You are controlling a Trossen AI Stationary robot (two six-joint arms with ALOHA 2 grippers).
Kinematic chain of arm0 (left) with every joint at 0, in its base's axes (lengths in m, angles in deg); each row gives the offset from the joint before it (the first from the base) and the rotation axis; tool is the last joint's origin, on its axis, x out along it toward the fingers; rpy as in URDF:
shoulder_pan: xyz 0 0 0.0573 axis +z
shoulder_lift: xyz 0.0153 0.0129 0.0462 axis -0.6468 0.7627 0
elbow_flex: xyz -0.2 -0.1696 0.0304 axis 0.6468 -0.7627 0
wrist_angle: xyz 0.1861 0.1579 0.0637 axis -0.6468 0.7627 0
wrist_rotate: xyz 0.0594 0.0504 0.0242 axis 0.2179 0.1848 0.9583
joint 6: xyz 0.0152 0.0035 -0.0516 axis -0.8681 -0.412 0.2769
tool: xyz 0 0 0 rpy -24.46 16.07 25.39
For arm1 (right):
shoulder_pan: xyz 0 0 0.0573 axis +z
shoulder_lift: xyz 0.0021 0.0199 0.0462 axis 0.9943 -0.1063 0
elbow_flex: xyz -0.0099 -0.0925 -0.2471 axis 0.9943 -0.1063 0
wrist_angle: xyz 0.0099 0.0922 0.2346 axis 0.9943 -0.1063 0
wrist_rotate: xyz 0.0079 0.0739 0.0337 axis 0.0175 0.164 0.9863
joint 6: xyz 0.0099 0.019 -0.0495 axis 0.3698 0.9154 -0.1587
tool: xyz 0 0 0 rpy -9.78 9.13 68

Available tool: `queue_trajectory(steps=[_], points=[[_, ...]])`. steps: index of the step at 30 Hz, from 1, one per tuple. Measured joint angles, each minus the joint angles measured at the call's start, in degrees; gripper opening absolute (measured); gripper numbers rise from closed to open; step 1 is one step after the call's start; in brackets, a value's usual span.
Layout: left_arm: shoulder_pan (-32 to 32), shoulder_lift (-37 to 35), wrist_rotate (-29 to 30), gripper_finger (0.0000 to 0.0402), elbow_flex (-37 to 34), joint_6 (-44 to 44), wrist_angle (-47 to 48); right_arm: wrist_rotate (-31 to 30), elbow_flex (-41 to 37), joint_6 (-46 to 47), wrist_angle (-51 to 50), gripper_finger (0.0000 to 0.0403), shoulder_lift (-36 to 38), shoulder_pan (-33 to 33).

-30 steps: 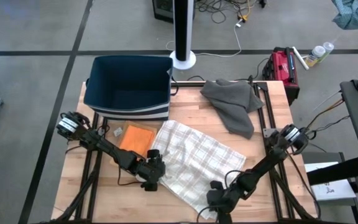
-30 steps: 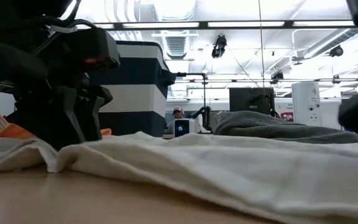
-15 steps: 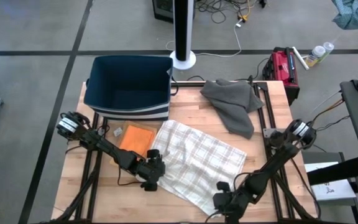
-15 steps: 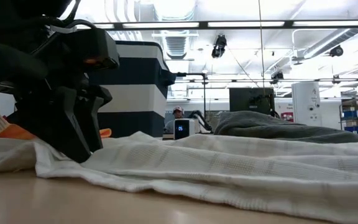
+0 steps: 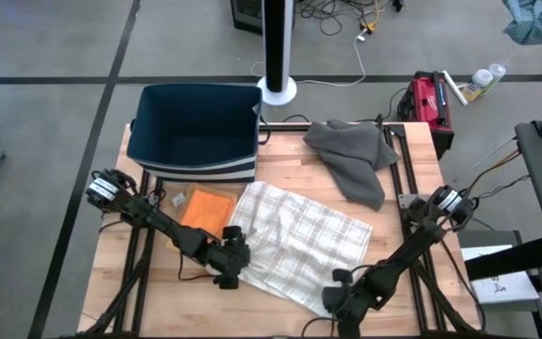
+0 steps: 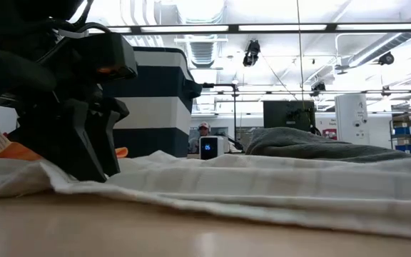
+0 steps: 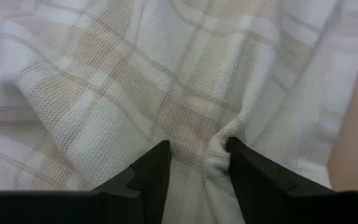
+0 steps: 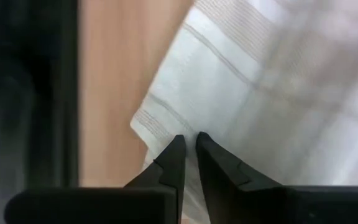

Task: Fold towel
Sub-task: Fold the white patterned kitchen towel

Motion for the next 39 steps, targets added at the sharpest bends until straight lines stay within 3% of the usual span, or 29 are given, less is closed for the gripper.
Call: queue_trajectory(steps=[5, 11, 16, 30, 39], points=[[0.00, 0.00, -0.02, 0.0145, 0.00, -0.01, 0.29, -1.38, -0.22, 2.06, -6.16, 0.0040, 4.07, 0.57], [-0.01, 0.00, -0.02, 0.0141, 0.00, -0.01, 0.25, -6.33, -0.13, -2.54, 1.09, 0.0049, 6.11, 0.51], [0.00, -0.02, -0.01, 0.0149, 0.09, -0.16, 0.28, -6.72, -0.05, -5.52, 9.42, 0.0061, 3.34, 0.65], [-0.13, -0.13, -0.15, 0.0162, 8.53, -4.64, 9.15, -10.27, 4.73, -8.07, 7.07, 0.0149, -4.12, 3.26], [-0.22, -0.17, 0.52, 0.0162, 8.33, -4.38, 10.04, -11.94, 4.92, -7.48, 6.33, 0.0150, -6.32, 4.12]])
